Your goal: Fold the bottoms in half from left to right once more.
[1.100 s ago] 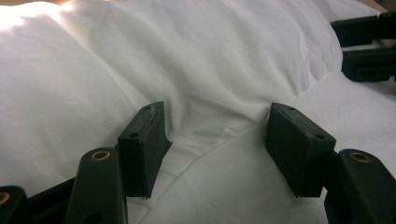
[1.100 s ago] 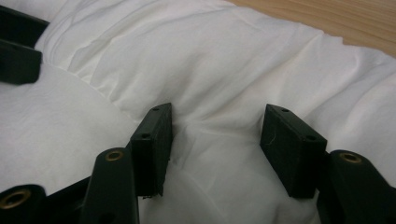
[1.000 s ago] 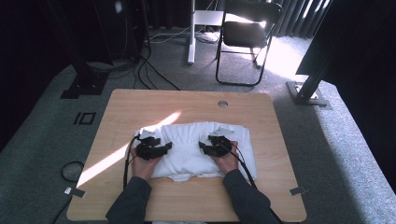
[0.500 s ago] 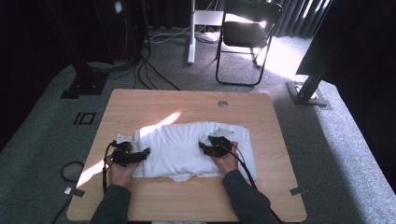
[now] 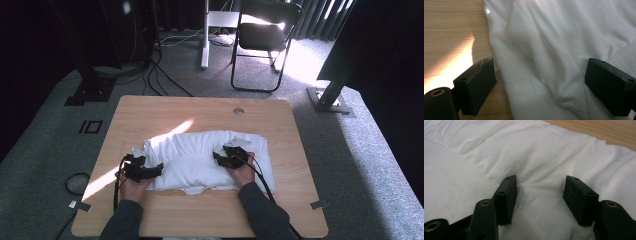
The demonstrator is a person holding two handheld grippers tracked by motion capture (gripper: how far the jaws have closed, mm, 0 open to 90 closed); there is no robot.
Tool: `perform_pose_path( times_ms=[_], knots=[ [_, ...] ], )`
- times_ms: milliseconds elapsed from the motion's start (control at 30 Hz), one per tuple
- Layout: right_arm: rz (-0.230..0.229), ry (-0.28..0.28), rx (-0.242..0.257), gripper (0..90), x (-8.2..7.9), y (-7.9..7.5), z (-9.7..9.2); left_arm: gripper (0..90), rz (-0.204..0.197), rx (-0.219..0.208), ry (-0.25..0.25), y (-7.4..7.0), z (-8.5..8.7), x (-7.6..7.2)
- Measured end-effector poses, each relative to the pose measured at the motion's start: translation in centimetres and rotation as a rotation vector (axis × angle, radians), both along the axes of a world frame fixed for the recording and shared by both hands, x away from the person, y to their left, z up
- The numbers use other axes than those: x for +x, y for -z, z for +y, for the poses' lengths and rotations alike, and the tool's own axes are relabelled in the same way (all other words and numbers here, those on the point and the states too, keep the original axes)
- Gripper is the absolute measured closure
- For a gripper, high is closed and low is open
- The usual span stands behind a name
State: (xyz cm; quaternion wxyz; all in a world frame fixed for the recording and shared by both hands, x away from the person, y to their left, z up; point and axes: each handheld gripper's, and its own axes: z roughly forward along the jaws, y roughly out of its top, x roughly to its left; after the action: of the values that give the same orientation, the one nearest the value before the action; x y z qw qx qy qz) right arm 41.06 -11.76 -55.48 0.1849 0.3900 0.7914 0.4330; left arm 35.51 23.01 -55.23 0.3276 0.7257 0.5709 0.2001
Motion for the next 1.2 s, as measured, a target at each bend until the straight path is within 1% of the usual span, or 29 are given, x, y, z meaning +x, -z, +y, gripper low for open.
perform_pose_path(
  times_ms=[33, 67, 100, 133, 167, 200, 267, 300, 333, 367, 433, 500, 567, 667, 767, 833, 900, 967, 1000, 1033, 1100, 1133, 1200],
  knots=[
    [0.000, 0.001, 0.000, 43.0, 0.0, 0.0, 0.0, 13.5, -0.006, -0.006, 0.010, 0.0, -0.1, -0.1],
    [-0.001, 0.002, 0.001, 43.0, 0.0, 0.0, 0.0, 16.5, -0.012, -0.011, 0.004, 0.0, -0.2, -0.2],
    [-0.003, 0.003, -0.001, 43.0, -0.1, 0.0, 0.0, 17.7, -0.020, -0.016, -0.005, 0.1, -0.3, -0.3],
    [-0.004, 0.004, -0.001, 43.0, -0.1, 0.0, 0.0, 21.2, -0.025, -0.025, -0.006, 0.0, -0.3, -0.5],
    [-0.005, 0.004, -0.002, 43.0, -0.1, 0.0, 0.0, 26.0, -0.030, -0.040, 0.002, 0.1, -0.4, -0.6],
    [-0.005, 0.004, -0.002, 43.0, -0.1, 0.0, 0.0, 32.2, -0.037, -0.046, 0.002, 0.1, -0.4, -0.7],
    [-0.005, 0.005, -0.002, 43.0, -0.1, 0.0, 0.0, 44.4, -0.048, -0.024, -0.008, 0.1, -0.7, -0.8],
    [-0.006, 0.005, -0.001, 43.0, -0.1, 0.0, 0.0, 49.4, -0.048, -0.023, -0.005, 0.1, -0.7, -0.9],
    [-0.006, 0.005, -0.002, 43.0, -0.1, 0.0, 0.0, 56.9, -0.049, -0.026, -0.002, 0.1, -0.7, -0.9],
    [-0.008, 0.004, -0.002, 43.0, -0.1, 0.0, 0.1, 63.6, -0.050, -0.031, 0.004, 0.1, -0.7, -0.9],
    [-0.010, 0.005, -0.003, 43.1, -0.1, 0.0, 0.1, 76.5, -0.041, -0.063, 0.017, 0.2, -0.6, -0.8],
    [-0.008, 0.005, -0.002, 43.0, -0.1, 0.0, 0.1, 83.0, -0.042, -0.078, 0.019, 0.1, -0.4, -0.7],
    [-0.004, 0.006, 0.002, 43.0, -0.1, 0.0, 0.0, 84.7, -0.042, -0.132, 0.018, -0.1, 0.1, -0.6],
    [0.005, 0.000, 0.004, 43.0, -0.1, -0.2, -0.1, 85.2, -0.071, -0.204, 0.022, -0.9, 1.1, -0.8],
    [0.018, 0.000, 0.008, 44.0, -0.3, -1.0, -0.4, 85.3, -0.105, -0.228, 0.039, -1.8, 1.8, -0.8],
    [0.011, 0.013, 0.014, 44.4, -0.6, -1.8, -0.6, 85.3, -0.122, -0.245, 0.052, -2.4, 1.8, -0.8],
    [-0.011, 0.015, 0.014, 44.2, -1.2, -2.6, -0.6, 85.3, -0.140, -0.244, 0.063, -3.0, 1.7, -0.8],
    [-0.042, -0.007, 0.013, 42.6, -1.9, -3.4, -0.2, 85.4, -0.159, -0.253, 0.067, -3.6, 1.6, -0.7],
    [-0.056, -0.024, 0.002, 41.4, -2.1, -3.8, 0.2, 85.5, -0.166, -0.257, 0.069, -4.0, 1.5, -0.6],
    [-0.065, -0.040, -0.019, 40.6, -2.3, -4.0, 0.6, 85.5, -0.176, -0.259, 0.073, -4.3, 1.3, -0.5],
    [-0.064, -0.068, -0.078, 40.8, -2.4, -4.0, 1.7, 85.7, -0.197, -0.264, 0.081, -5.2, 1.1, -0.5],
    [-0.049, -0.069, -0.111, 41.5, -2.3, -3.7, 2.2, 85.7, -0.207, -0.262, 0.087, -5.6, 1.1, -0.4],
    [-0.011, -0.070, -0.174, 42.7, -1.8, -2.4, 3.1, 85.8, -0.226, -0.286, 0.105, -6.5, 1.0, -0.4]
  ],
)
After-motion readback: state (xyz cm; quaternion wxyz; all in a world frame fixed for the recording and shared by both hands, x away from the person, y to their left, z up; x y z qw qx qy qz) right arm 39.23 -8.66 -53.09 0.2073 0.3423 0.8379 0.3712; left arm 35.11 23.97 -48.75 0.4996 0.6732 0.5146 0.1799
